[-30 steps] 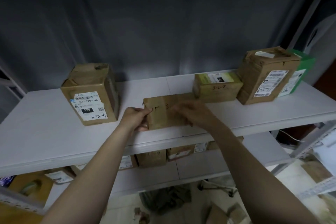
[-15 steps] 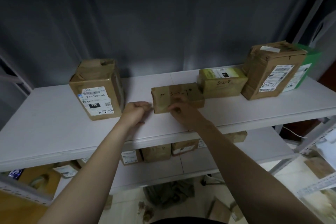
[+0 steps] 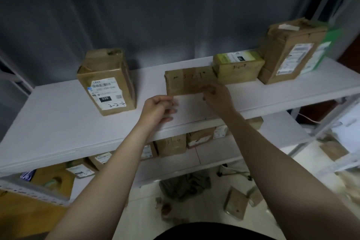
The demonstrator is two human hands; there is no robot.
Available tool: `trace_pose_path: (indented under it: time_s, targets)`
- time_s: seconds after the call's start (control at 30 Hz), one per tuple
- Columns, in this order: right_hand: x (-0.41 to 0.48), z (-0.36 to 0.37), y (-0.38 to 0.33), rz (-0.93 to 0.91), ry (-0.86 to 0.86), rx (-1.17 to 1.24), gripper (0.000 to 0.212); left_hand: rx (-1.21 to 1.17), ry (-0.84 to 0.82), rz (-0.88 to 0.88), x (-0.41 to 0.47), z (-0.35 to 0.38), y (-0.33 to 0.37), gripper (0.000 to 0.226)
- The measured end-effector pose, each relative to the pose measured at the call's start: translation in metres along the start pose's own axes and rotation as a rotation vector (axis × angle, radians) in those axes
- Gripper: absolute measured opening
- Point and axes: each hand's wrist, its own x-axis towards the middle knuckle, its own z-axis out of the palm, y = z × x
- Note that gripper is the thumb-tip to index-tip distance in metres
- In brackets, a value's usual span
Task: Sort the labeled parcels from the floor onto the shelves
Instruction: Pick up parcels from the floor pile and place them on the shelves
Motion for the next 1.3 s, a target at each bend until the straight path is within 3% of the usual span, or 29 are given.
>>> trace_pose_path:
  time_s: [0.2, 0.5, 0.6, 0.63, 0.7, 0.83, 0.93, 1.07, 1.3]
  targets:
    - [-0.098, -0.093, 0.051, 0.175, 0.314, 0.117, 0.034, 0.051, -0.307, -0.029, -0.01, 0.111, -0.019, 0.018]
    - [-0.282, -0.203, 0.214, 0.823, 0.459, 0.158, 0.029, 0.312, -0.804, -0.239, -0.069, 0.303, -0.103, 0.013]
    - [-0.324, -0.226, 0.271, 0.999, 0.436, 0.166, 0.026, 0.406, -0.939, -0.536, -0.074, 0.366, -0.132, 0.015]
    - [-0.336, -0.232, 0.289, 1.042, 0.378, 0.159, 0.024, 0.413, -0.949, -0.647, -0.074, 0.384, -0.144, 0.022]
    - [-0.354, -0.239, 0.326, 1.1, 0.274, 0.19, 0.021, 0.492, -0.899, -0.641, -0.075, 0.413, -0.175, 0.024]
    - [-0.364, -0.246, 0.403, 1.236, 0.393, 0.425, 0.024, 0.657, -0.769, -0.513, -0.071, 0.449, -0.259, 0.017]
    - [-0.36, -0.235, 0.469, 1.346, 0.443, 0.53, 0.022, 0.591, -0.651, -0.701, -0.055, 0.475, -0.333, 0.017]
    - [-0.357, -0.185, 0.55, 1.472, 0.441, 0.694, 0.017, 0.564, -0.484, -0.91, -0.028, 0.49, -0.438, 0.013]
    - [-0.354, -0.034, 0.722, 1.621, 0.381, 0.774, 0.02, 0.726, -0.456, -0.982, 0.063, 0.523, -0.656, 0.022]
